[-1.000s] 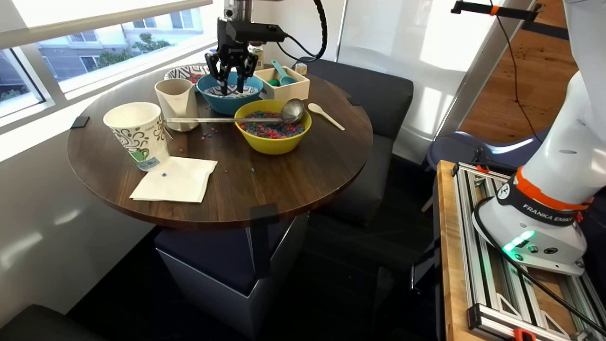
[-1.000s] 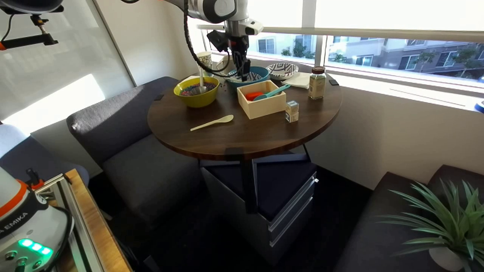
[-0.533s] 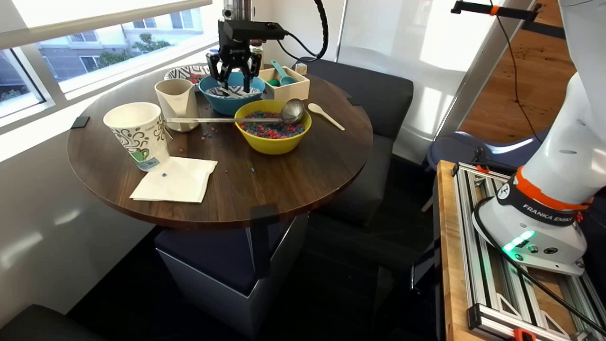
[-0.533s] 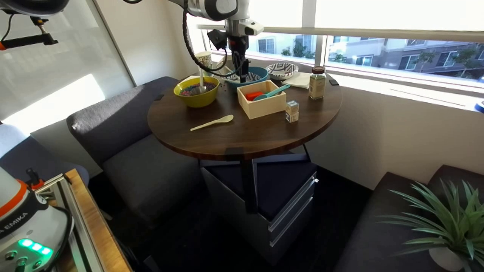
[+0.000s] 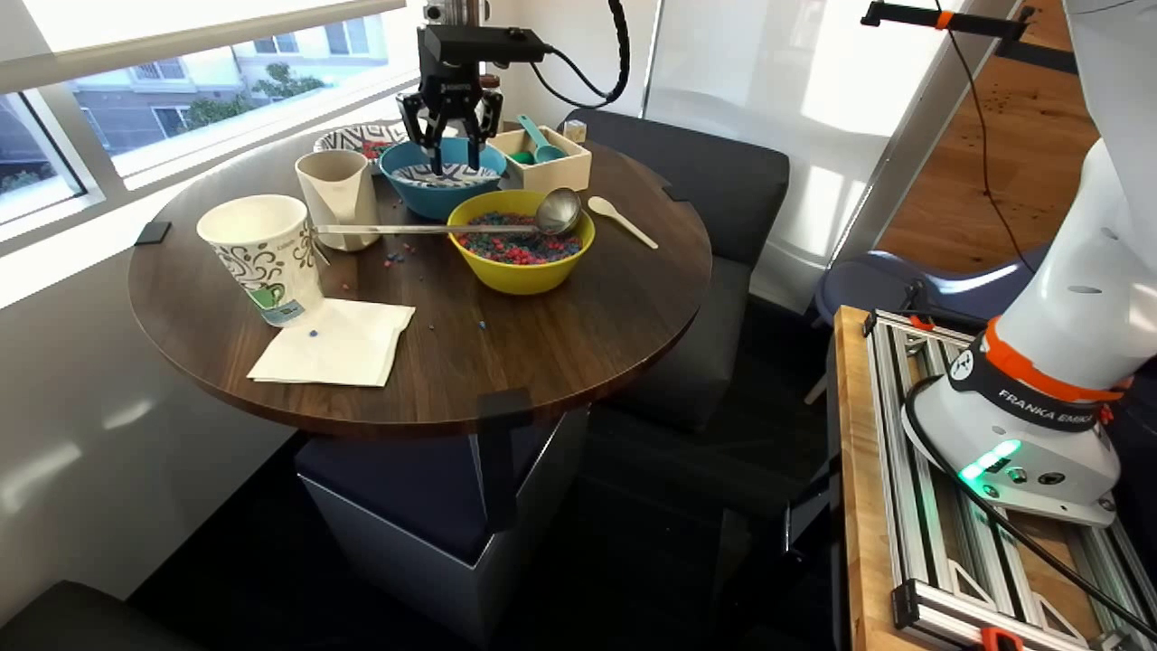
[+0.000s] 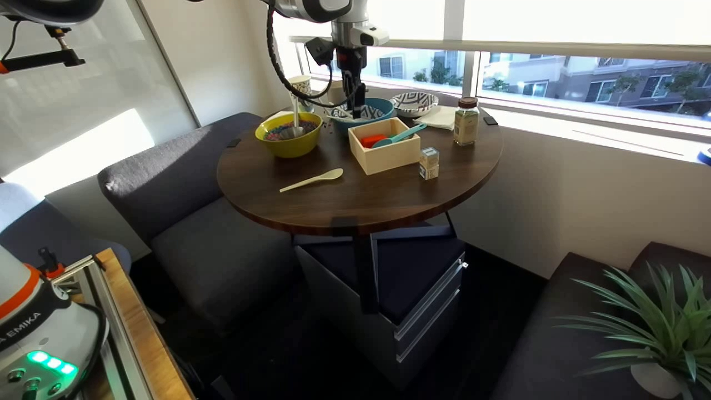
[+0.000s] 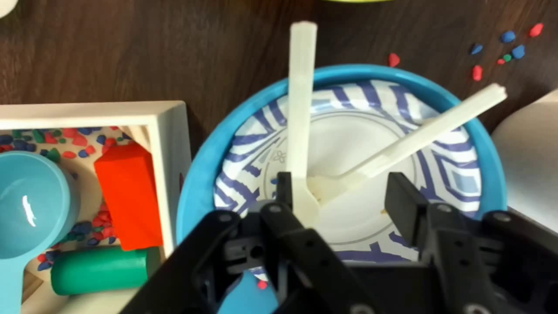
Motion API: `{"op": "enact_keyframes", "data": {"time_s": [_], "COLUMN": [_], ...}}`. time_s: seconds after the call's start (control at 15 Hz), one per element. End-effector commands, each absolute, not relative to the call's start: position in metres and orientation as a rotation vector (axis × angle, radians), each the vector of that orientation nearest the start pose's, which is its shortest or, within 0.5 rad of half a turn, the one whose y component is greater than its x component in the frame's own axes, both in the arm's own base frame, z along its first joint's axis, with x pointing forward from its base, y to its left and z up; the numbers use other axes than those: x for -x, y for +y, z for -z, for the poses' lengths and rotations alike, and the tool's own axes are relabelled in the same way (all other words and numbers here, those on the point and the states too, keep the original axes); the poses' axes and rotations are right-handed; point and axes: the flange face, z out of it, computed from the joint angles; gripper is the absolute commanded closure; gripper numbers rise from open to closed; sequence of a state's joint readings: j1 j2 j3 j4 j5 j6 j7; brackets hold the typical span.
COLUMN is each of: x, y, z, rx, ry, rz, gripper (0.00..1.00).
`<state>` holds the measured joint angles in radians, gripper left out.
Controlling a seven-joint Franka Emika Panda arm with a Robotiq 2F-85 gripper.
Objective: Remove the spoon from the blue bowl
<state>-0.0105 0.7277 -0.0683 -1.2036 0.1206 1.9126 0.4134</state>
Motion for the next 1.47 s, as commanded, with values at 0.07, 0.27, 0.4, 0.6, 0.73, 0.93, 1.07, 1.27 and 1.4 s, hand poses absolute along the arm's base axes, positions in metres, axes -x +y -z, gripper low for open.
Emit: {"op": "enact_keyframes", "data": {"time_s": [0.07,0.27,0.4,0.6,0.73,0.93,1.07,1.27,1.4], "x": [-0.746,-0.745,-0.747,-0.75,-0.752,-0.754,-0.755,-0.756,-0.755], "y": [-0.032,-0.029,-0.028,-0.028,-0.027,-0.025,-0.024,-0.024,-0.024], "z": [-0.341,-0.331,-0.326,-0.329,-0.329,-0.329,-0.325,-0.325,-0.327], "rx": [3.016,3.029,3.027,3.012,3.003,2.972,2.967,2.958,2.955], "ry": [0.826,0.832,0.828,0.825,0.828,0.859,0.878,0.907,0.921], "rz": [-0.107,-0.129,-0.125,-0.106,-0.096,-0.089,-0.094,-0.095,-0.098], "gripper": [0.42,0.4,0.39,0.46,0.64,0.93,0.94,0.94,0.95]}}
